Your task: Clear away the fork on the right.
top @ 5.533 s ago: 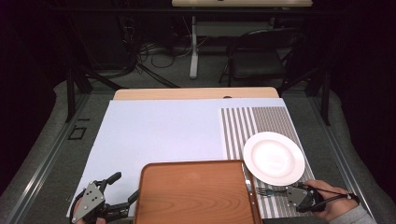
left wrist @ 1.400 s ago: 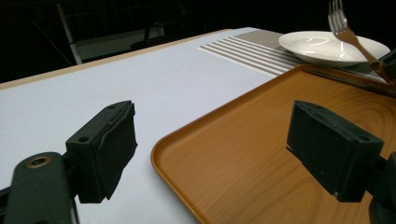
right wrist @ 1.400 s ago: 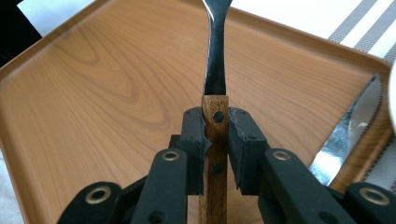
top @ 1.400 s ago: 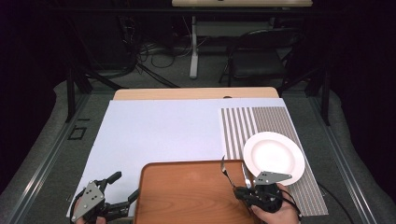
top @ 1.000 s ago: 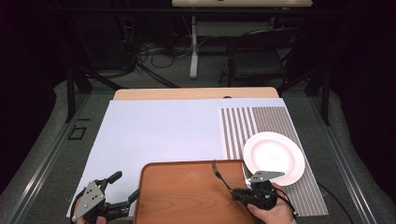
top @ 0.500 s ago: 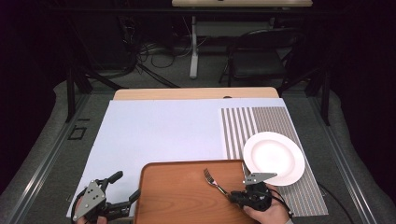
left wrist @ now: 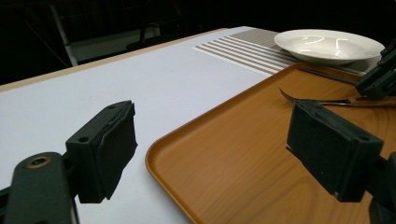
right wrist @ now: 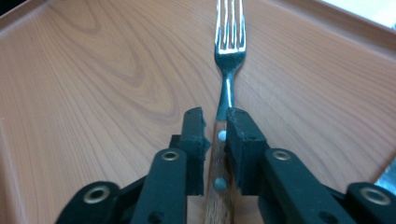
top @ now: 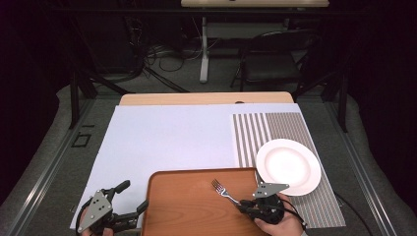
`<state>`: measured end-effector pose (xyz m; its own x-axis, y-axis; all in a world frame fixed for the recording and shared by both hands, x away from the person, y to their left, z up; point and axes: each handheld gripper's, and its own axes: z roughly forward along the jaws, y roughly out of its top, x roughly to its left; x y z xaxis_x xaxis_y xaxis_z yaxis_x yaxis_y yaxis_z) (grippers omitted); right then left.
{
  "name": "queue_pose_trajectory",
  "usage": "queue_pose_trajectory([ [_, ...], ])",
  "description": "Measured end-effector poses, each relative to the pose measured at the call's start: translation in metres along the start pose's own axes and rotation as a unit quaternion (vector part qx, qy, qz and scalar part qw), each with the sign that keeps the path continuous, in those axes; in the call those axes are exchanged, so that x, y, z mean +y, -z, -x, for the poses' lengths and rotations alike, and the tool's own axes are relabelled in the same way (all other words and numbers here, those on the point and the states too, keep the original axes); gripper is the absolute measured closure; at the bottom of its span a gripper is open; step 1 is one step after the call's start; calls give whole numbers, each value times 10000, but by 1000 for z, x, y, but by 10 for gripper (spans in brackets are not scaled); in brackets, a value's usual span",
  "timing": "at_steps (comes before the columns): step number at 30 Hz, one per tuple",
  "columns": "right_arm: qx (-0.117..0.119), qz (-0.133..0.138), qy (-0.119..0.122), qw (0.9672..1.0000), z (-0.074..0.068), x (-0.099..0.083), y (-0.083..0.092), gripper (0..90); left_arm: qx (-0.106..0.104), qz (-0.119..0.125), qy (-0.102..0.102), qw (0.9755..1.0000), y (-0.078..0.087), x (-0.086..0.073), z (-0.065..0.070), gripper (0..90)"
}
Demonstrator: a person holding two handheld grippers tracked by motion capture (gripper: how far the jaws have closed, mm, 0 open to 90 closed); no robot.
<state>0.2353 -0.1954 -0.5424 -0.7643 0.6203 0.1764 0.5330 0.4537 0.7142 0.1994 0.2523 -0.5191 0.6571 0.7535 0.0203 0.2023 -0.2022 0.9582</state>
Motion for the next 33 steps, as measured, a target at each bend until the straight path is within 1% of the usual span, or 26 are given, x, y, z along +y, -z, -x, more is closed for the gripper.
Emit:
queue_pose_trajectory([
  [1,4,96,83,9999,-1,2,-1,813,8,2,8,10000,0,0,0,158],
  [2,4,96,83,9999,-1,2,-1,813,4,12,18,10000,0,0,0,158],
  [3,55,125,183,9997,-2,4,-4,850,-3,-7,14,10000,1,0,-1,158],
  [5,73,161,352,9992,-4,6,-7,877,20,17,40,10000,1,0,-1,158],
  [6,73,161,352,9992,-4,6,-7,877,21,19,48,10000,1,0,-1,158],
  [9,107,109,538,9984,-8,5,-12,899,22,12,41,10000,1,0,-1,158],
  [10,107,109,538,9984,-8,5,-12,899,21,7,34,10000,1,0,-1,158],
  [13,153,-3,518,9985,-7,4,-15,900,15,-2,48,10000,0,0,-1,158],
  [15,147,5,515,9986,-6,3,-17,900,13,2,51,10000,1,0,-1,158],
  [18,124,-67,475,9988,-5,2,-20,900,11,-6,64,10000,1,-1,-2,158],
  [19,152,-64,434,9989,-4,2,-21,900,9,-9,58,10000,1,-1,-2,158],
  [20,125,-85,391,9991,-2,2,-21,900,8,-14,65,10000,0,-1,-3,158],
  [22,109,-79,386,9992,-2,2,-21,900,25,-21,78,10000,1,-1,-2,158],
  [24,118,-60,314,9994,0,2,-22,900,50,-21,94,9999,1,-1,-2,158],
  [25,82,-61,220,9997,2,1,-21,900,57,-28,98,9999,2,-1,-2,158],
  [27,59,-53,228,9997,4,1,-21,900,66,-26,115,9999,1,-2,-2,158],
  [30,-90,-51,85,9999,8,-1,-17,900,51,-37,91,9999,1,-2,-2,158],
  [31,-90,-51,85,9999,8,-1,-17,900,56,-45,74,9999,1,-2,-2,158],
  [32,-171,-50,70,9998,11,-1,-15,900,51,-41,77,9999,0,-2,-2,158],
  [33,-171,-50,70,9998,11,-1,-15,900,60,-43,83,9999,1,-2,-2,158],
])
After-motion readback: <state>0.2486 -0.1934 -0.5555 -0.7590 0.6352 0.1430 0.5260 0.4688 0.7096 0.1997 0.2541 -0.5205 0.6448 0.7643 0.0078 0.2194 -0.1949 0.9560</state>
